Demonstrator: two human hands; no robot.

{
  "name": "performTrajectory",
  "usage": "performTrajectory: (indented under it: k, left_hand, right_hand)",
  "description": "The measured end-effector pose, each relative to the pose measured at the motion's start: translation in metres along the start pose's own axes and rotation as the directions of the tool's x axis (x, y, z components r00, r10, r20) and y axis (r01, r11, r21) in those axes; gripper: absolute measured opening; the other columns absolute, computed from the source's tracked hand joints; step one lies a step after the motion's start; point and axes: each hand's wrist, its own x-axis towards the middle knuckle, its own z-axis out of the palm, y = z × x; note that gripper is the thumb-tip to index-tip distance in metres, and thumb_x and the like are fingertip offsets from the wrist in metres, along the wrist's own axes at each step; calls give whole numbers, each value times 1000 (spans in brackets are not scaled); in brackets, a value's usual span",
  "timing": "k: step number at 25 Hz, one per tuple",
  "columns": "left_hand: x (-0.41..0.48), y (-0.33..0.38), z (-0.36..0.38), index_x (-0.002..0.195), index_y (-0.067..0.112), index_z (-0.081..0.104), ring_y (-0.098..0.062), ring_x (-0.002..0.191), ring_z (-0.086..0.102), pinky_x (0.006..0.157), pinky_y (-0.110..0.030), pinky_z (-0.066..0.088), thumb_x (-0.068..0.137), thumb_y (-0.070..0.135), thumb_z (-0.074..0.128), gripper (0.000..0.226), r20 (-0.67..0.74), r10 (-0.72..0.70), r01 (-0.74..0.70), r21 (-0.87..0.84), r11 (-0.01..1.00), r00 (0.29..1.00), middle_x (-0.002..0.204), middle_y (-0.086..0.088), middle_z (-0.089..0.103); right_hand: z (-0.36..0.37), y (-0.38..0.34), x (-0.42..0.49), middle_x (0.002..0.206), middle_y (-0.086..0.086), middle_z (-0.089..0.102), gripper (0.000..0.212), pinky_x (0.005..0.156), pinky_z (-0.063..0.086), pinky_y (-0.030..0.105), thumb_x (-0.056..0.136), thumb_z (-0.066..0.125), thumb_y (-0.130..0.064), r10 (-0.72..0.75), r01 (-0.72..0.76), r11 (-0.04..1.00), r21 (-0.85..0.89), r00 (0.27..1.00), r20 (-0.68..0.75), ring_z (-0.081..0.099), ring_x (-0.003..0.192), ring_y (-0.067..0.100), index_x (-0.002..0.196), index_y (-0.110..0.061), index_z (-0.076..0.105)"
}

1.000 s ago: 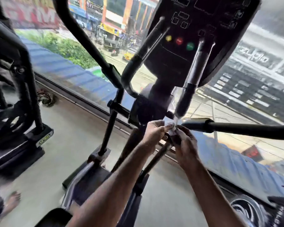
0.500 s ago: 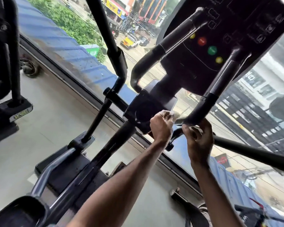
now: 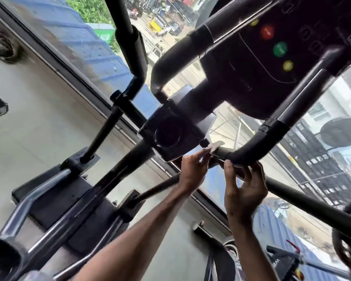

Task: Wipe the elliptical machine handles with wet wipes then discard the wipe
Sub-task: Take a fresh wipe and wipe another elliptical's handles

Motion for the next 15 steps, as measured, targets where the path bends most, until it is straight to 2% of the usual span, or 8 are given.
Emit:
performTrajectory:
  k: [2,4,6,8,10,11,13,15]
  left_hand:
    - [2,-2,0,119,17,77,-17,80,76,74,-41,61,103,40,57,35,22,-9,11,-52,999,1000,97,-11,80]
    - [-3,13,-2,120,8,75,-13,91,77,80,-31,62,102,13,61,23,21,112,-110,-95,989,993,110,-6,80]
    - [-8,23,-4,121,1,73,-11,99,76,84,-19,58,99,-3,61,25,14,242,-238,-121,964,970,120,-4,76]
    - [-2,12,-2,121,1,73,-12,94,75,80,-17,57,99,-2,60,25,42,305,-302,-59,951,952,116,-6,78]
    - [10,1,0,122,6,73,-17,90,76,76,-28,59,100,6,57,27,82,251,-252,7,968,965,110,-6,79]
    - [13,0,0,122,8,74,-20,90,77,77,-28,59,100,7,57,28,82,215,-217,15,976,973,110,-6,79]
    - [2,15,-5,120,3,74,-20,94,77,83,-17,57,97,-2,60,27,23,228,-227,-38,973,973,115,-5,78]
    - [-17,39,-15,121,-1,71,-17,106,75,91,-20,57,96,-7,62,27,-19,297,-296,-156,942,955,125,-1,72]
  right_hand:
    - [-1,5,-2,104,-7,70,17,84,53,62,94,74,-30,-36,35,999,-29,999,-11,68,94,39,110,-34,69]
    - [-1,11,-3,105,0,72,17,84,52,64,95,74,-32,-49,48,997,-59,999,-18,68,95,41,111,-37,68]
    - [0,12,-3,106,0,72,19,84,51,65,96,73,-31,-57,55,996,-66,998,-22,68,97,42,112,-38,67]
    - [0,10,-3,107,-2,71,17,85,51,65,96,73,-30,-42,41,997,-67,999,-15,67,98,41,112,-34,68]
    - [-1,10,-4,107,2,72,16,86,52,64,95,73,-28,-10,10,998,-65,1000,-9,67,99,41,111,-25,70]
    - [-1,10,-4,107,4,72,17,87,52,63,95,72,-28,2,-3,997,-71,1000,-6,67,99,41,111,-21,70]
    - [0,7,-5,108,5,72,19,88,52,63,96,72,-28,5,-6,996,-94,1000,-12,68,101,40,112,-18,70]
    - [1,4,-6,111,2,72,21,90,52,62,97,71,-29,-3,1,991,-133,1000,-20,68,104,39,114,-17,70]
